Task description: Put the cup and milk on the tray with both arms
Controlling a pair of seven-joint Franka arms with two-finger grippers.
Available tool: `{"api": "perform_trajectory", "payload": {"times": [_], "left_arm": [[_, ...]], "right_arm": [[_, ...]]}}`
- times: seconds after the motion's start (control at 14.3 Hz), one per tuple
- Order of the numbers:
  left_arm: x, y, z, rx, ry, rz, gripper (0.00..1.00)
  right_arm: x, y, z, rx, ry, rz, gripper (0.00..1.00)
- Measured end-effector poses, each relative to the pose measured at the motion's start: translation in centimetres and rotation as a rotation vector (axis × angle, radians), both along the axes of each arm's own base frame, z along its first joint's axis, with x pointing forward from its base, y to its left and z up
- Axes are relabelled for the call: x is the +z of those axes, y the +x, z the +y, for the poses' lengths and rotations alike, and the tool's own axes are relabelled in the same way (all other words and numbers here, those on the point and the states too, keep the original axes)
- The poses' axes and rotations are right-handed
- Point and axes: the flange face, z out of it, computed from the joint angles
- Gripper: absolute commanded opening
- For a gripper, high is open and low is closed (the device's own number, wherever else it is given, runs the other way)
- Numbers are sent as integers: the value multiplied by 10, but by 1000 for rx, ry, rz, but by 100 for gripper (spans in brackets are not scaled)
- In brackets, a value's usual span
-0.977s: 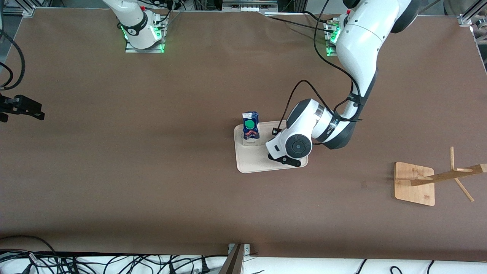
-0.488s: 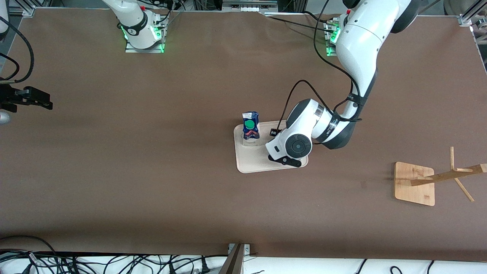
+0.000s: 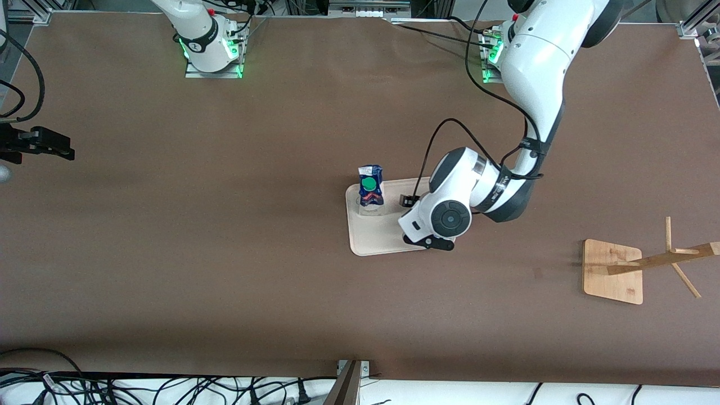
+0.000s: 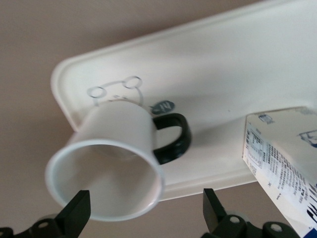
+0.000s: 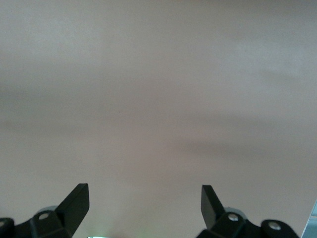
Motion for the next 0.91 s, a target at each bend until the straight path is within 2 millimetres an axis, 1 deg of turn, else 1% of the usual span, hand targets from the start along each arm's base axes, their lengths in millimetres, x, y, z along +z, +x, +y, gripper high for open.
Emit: {"api": "perform_trajectory", "payload": {"times": [0.07,0.14,0.28,0.42,0.49,0.63,0.7,0.84,0.91], "left_arm": [[22,9,12,19,2,-34,100],[50,17,26,42,-2,-75,100],[114,29,62,94,-16,-153,100],[177,33,106,152,-29,-218,100],[202,30,126,178,-31,-242,100],[244,16,165,217,-30,-278,100],[264,4,184,217,-31,-294,100],[295,-27,224,212,-28,-317,100],[306,-42,243,216,-25,-326,100]], "right_arm": [[0,0,1,-2,10,-1,100],[0,0,2,-7,20,-2,100],[0,1,4,-18,29,-3,100],[0,1,7,-24,56,-5,100],[0,2,8,-25,65,-6,100],[0,2,8,-26,70,-6,100],[-1,2,8,-26,71,-5,100],[-1,2,8,-26,71,-5,100],[-1,2,8,-26,71,-5,100]]}}
